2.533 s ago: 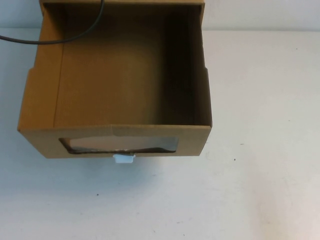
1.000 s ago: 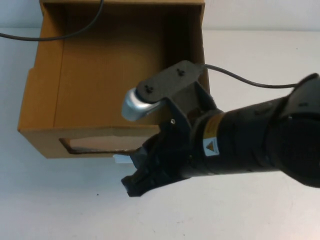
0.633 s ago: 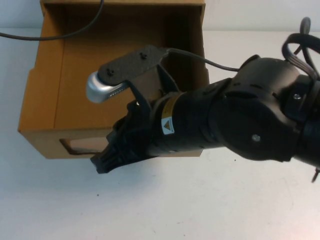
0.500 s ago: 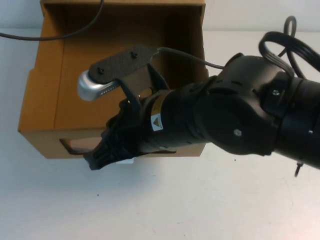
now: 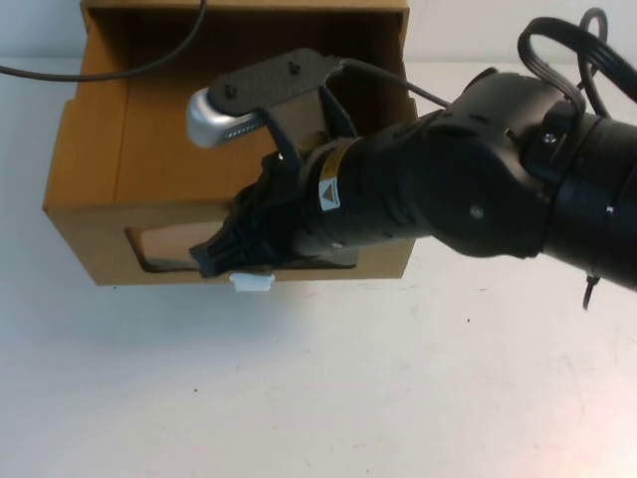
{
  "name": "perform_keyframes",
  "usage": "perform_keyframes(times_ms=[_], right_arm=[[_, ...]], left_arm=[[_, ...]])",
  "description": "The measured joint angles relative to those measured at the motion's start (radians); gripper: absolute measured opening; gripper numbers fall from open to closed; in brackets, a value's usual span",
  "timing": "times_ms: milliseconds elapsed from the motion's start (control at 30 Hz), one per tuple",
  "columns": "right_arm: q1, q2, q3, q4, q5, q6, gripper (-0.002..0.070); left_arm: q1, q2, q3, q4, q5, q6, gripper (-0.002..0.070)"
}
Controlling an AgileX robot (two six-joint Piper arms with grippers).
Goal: Close the shoe box
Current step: Close the shoe box with your right arm
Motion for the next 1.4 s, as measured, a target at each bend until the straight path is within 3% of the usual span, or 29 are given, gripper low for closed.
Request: perform_keyframes(times_ms=[800, 1000, 1400], right_arm=[[-0.139, 0.228, -0.328, -0.015, 0.011, -0.003, -0.0011], [-0.169, 0.257, -0.411, 0.100, 0.110, -0.118, -0.0011], [-0.199, 0.257, -0.428, 0.186, 0.053, -0.177, -0.0011]], left_arm=[[0.000, 0.000, -0.001, 0.000, 0.008, -0.002, -0.0005], [0.000, 0.000, -0.001, 0.000, 0.010, -0.005, -0.0005], [0.000, 0.000, -0.001, 0.000, 0.019, -0.011, -0.0005]])
